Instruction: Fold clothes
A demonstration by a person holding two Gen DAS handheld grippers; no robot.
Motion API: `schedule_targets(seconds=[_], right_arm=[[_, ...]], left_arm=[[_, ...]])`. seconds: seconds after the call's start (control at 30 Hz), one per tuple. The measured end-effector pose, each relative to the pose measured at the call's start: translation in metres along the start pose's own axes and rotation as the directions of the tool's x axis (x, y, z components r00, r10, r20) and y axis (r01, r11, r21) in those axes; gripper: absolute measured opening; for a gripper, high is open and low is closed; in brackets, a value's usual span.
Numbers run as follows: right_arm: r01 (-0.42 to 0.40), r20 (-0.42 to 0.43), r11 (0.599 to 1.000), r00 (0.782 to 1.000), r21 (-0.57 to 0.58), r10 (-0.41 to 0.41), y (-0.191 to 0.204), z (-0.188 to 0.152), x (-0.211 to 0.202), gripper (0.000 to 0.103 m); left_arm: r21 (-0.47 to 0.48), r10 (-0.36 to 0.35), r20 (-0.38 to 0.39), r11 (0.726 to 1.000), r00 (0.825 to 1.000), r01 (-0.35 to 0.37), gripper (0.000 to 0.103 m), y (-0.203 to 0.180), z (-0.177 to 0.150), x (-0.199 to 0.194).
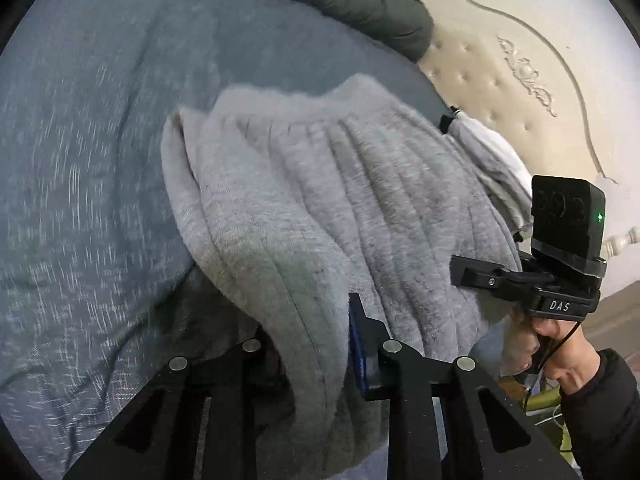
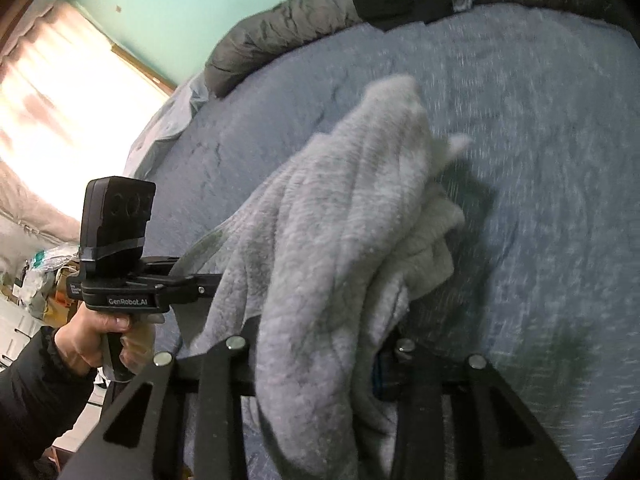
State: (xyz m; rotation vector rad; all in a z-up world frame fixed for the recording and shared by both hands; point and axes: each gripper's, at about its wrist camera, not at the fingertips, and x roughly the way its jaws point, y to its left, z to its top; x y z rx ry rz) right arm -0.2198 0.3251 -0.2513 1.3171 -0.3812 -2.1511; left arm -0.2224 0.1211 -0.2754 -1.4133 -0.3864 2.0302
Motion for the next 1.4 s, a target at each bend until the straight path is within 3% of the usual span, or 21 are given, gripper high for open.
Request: schedule_targets(seconds=[0.5,0.73,1.07,1.4], right_arm=[[0.071,0.142,0.995,0.988,-0.074,-0.060,-0.012,0.042,-0.139,0.034],[0.150,0.203,0.986,0.970,-0.068,-0.134,-0.044,0.051,-0.213,0.034],[0.271,0.274,0.962,0.928,-0.025,-0.254,-0.106,0.049,-0.318,0.034],[0.395,0.281,0.919,0.881,0.003,-0.380,-0.168,0.043,-0.401,0.034]], left_arm=[[0.162,-0.046,0.071,0.986,0.996,0.034,0.025,-0.122,0.070,-0.030],[0.247,-0.081,0.076,0.967,0.994,0.060,0.025,-0.203,0.107,-0.003],[0.337,-0.142,0.062,0.935,0.988,0.113,0.025,-0.315,0.154,0.057],[0.391,-0.192,0.045,0.906,0.980,0.160,0.025,-0.419,0.184,0.121]])
